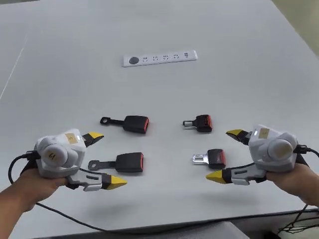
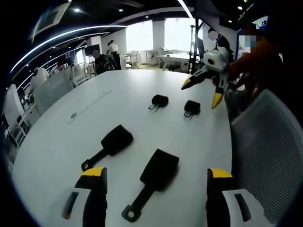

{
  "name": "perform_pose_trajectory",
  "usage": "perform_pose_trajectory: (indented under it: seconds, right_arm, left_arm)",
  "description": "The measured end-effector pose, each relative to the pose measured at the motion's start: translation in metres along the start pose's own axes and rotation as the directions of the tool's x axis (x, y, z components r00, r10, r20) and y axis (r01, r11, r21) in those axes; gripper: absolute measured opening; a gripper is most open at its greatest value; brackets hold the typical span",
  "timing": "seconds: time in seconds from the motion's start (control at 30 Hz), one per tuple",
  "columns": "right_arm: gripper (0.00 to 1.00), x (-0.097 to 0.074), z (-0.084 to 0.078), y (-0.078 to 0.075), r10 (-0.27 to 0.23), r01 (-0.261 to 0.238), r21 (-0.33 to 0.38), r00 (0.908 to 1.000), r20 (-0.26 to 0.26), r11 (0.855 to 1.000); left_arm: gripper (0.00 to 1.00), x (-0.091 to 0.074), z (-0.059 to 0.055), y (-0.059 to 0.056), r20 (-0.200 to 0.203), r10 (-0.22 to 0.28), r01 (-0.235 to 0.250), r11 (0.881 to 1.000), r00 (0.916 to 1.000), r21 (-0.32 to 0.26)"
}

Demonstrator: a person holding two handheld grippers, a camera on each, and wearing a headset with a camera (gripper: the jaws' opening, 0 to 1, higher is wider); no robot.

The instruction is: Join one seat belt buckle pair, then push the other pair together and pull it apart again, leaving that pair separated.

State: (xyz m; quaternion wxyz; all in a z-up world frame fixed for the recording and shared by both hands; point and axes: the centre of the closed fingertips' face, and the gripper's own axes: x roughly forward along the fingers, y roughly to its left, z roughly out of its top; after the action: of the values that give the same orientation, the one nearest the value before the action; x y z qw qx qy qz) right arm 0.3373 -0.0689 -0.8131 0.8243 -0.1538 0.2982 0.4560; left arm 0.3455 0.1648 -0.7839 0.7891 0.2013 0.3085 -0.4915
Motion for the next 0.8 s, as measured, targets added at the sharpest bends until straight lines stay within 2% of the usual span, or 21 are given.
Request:
perform_pose_trajectory:
  seconds: [0.13,0.23,0.37,0.57,0.67,0.8]
  right_arm:
    - [0.85,0.006,-0.007,0.003,0.03,-0.03,0.014,0.9994,-0.014,0.999]
    - [0.83,0.01,-0.012,0.008,0.065,-0.065,-0.006,0.9971,-0.039,0.998]
    - [0.81,0.014,-0.013,0.006,0.078,-0.078,-0.011,0.9958,-0.048,0.997]
    - [0.76,0.018,-0.014,0.005,0.105,-0.106,-0.019,0.9924,-0.064,0.994]
    - [0.7,0.019,-0.016,0.005,0.124,-0.126,-0.023,0.9891,-0.079,0.992]
    - [0.64,0.019,-0.021,0.007,0.148,-0.151,-0.021,0.984,-0.098,0.988]
  left_arm:
    - [0.85,0.011,-0.005,-0.002,-0.028,-0.034,0.034,0.999,0.999,0.017]
    - [0.82,0.018,-0.011,-0.002,-0.062,-0.059,0.061,0.997,0.9964,0.044]
    - [0.8,0.023,-0.016,0.0,-0.085,-0.074,0.08,0.994,0.9936,0.068]
    - [0.75,0.033,-0.023,-0.002,-0.112,-0.1,0.11,0.99,0.9886,0.088]
    - [0.71,0.038,-0.027,-0.005,-0.135,-0.121,0.135,0.986,0.9834,0.1]
    - [0.68,0.043,-0.028,-0.004,-0.135,-0.128,0.142,0.985,0.9825,0.097]
